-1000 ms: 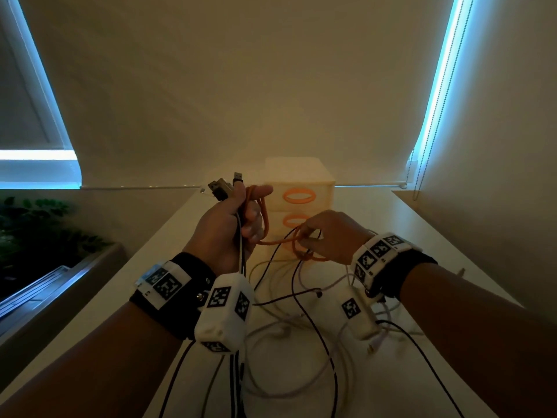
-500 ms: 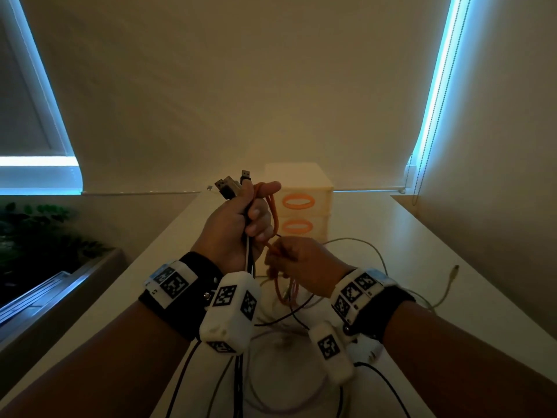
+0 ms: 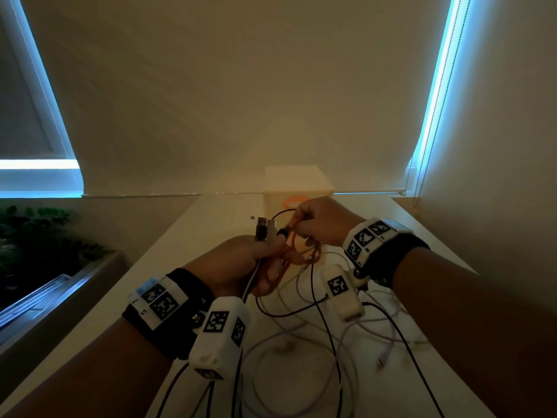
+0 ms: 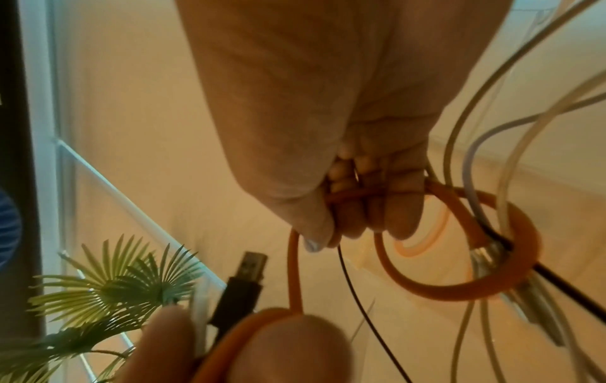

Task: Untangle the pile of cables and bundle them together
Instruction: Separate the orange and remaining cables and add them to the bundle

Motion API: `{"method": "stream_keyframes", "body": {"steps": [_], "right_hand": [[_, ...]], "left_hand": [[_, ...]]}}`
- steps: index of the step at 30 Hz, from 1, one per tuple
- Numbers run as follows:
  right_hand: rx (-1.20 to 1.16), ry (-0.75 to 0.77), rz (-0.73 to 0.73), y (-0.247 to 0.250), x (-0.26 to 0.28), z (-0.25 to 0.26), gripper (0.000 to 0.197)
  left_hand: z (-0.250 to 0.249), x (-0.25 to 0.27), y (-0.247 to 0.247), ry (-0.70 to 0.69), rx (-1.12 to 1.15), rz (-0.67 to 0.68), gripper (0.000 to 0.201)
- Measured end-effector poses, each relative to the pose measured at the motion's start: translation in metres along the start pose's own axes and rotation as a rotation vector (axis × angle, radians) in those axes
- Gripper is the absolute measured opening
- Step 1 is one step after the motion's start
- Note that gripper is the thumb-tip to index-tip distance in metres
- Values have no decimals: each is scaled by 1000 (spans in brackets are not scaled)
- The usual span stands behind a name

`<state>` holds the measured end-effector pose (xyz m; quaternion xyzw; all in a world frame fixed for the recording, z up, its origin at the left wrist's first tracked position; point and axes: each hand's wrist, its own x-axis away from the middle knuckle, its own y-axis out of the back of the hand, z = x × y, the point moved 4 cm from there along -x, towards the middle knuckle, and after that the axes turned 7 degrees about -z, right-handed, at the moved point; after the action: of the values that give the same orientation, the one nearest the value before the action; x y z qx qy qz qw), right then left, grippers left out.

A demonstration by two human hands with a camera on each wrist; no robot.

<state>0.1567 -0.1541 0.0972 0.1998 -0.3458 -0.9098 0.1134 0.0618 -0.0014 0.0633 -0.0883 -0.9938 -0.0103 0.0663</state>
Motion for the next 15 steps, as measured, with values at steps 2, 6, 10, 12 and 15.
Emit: {"method": "stream_keyframes", "body": {"steps": [2,6,10,12,15], "right_hand": [[17,-18,-45,3,2,3,8],[194,24,-143,9,11,18,19],[133,14,-45,-5,29,33,22],[69,34,16,-20,40,35,15],[32,104,25,-33,49,26,22]], "left_hand": [[3,-5,3,14,-15,-35,50],[3,-11,6,-12,40,-144,48],[4,-21,12,-89,193,-331,45],[2,-23,12,-142,226,-427,43],[-1,-24,10,-207,336,-494,40]]}}
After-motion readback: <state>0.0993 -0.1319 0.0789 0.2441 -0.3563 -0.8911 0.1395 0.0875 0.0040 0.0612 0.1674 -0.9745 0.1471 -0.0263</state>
